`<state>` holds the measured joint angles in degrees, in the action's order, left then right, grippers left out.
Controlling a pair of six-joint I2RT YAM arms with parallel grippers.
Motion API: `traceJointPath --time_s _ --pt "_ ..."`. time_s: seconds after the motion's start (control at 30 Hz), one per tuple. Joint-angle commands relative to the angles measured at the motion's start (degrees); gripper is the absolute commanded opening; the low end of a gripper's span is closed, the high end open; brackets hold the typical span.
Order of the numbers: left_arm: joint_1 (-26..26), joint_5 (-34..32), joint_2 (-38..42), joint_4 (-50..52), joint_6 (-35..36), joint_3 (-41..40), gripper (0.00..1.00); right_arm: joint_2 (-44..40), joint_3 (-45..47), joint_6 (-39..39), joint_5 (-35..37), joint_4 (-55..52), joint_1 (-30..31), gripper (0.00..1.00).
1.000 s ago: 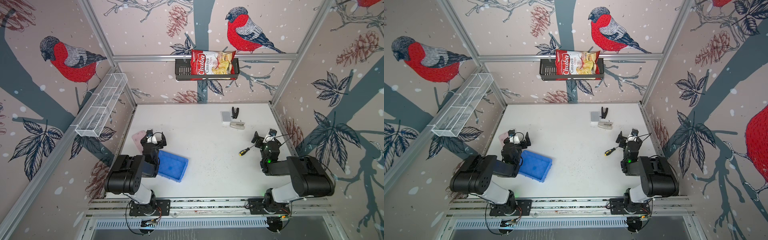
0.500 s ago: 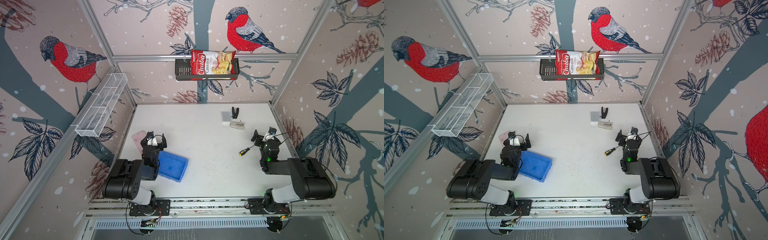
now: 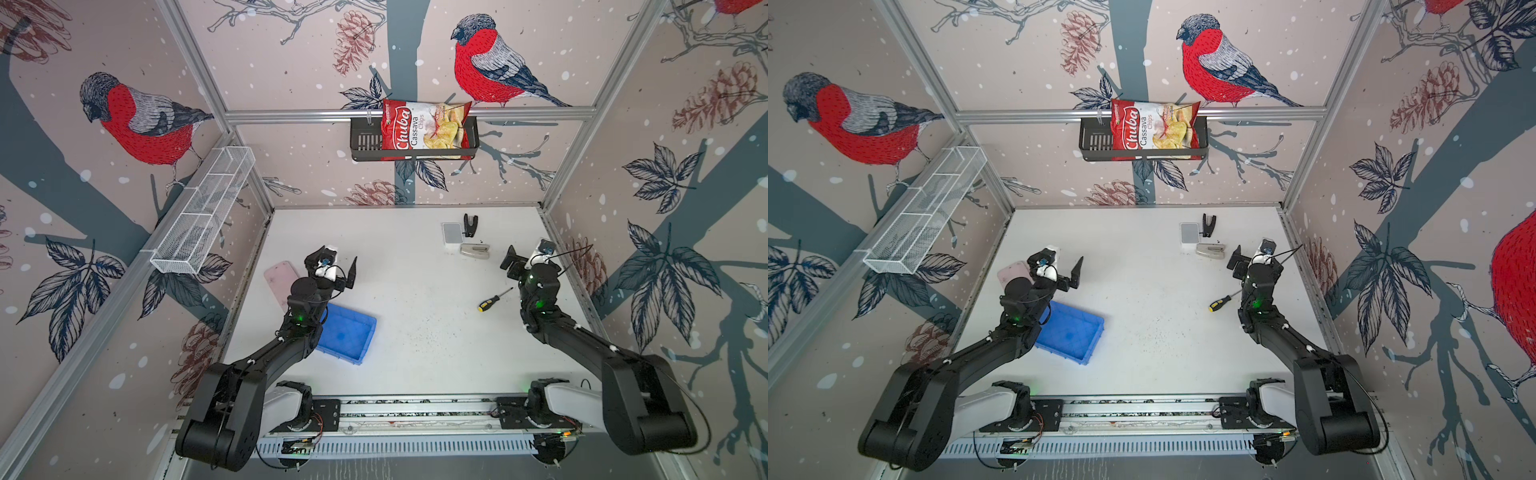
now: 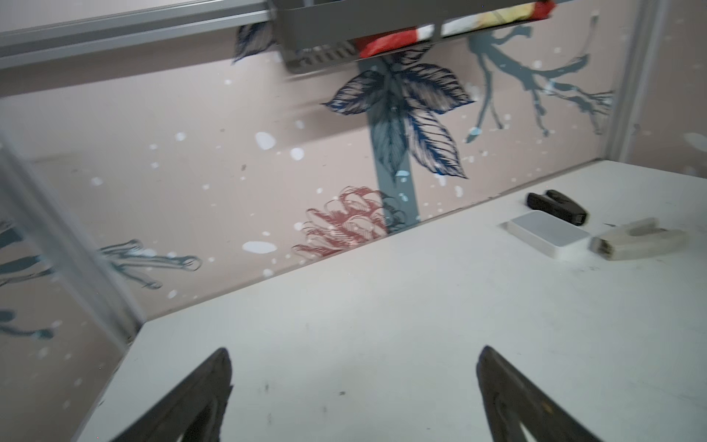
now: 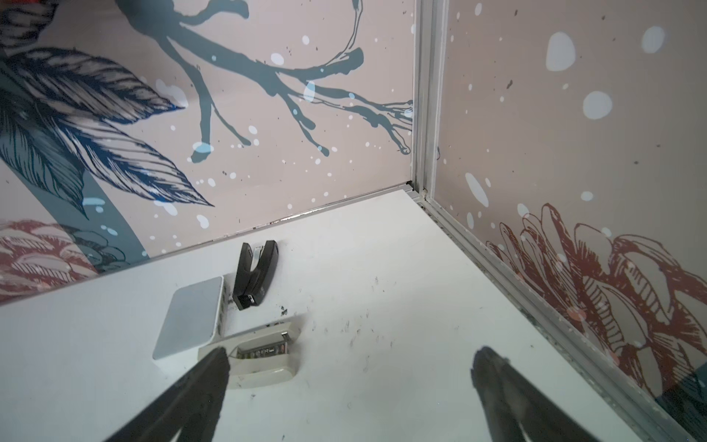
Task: Put the screwdriver in the bin
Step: Pick up the screwdriver from the middle-right of the table.
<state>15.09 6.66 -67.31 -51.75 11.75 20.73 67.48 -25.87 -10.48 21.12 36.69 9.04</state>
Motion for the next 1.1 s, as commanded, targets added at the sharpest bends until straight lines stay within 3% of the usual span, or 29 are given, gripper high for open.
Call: traceJointPath --time_s 0.0,0.07,0.17,0.43,0.7,1.07 --pt "4.0 5.0 0.4 5.3 2.0 2.4 0.98 -2.8 -2.9 -7.2 3.4 -13.7 0.6 0.99" --pt "6.8 6.6 0.0 7.0 2.0 4.1 0.98 -4.7 -4.5 -11.8 3.1 -19.2 0.3 1.00" --pt "10.6 10.1 -0.7 11.6 3.2 7.5 0.98 -8.5 -5.6 -18.9 -3.5 -24.3 -2.4 1.00" --pt "21.4 14.3 -3.3 23.4 8.0 14.7 0.98 -11.1 -7.2 -22.0 -5.7 -31.6 -1.8 1.00" --pt "28.2 15.1 -7.9 25.0 8.2 17.4 0.98 -2.4 -9.9 -29.7 0.5 -38.7 7.9 1.00" --pt "30.4 13.8 -10.3 24.2 8.2 17.4 0.98 16.2 -20.4 -40.2 -6.1 -49.8 7.7 0.99"
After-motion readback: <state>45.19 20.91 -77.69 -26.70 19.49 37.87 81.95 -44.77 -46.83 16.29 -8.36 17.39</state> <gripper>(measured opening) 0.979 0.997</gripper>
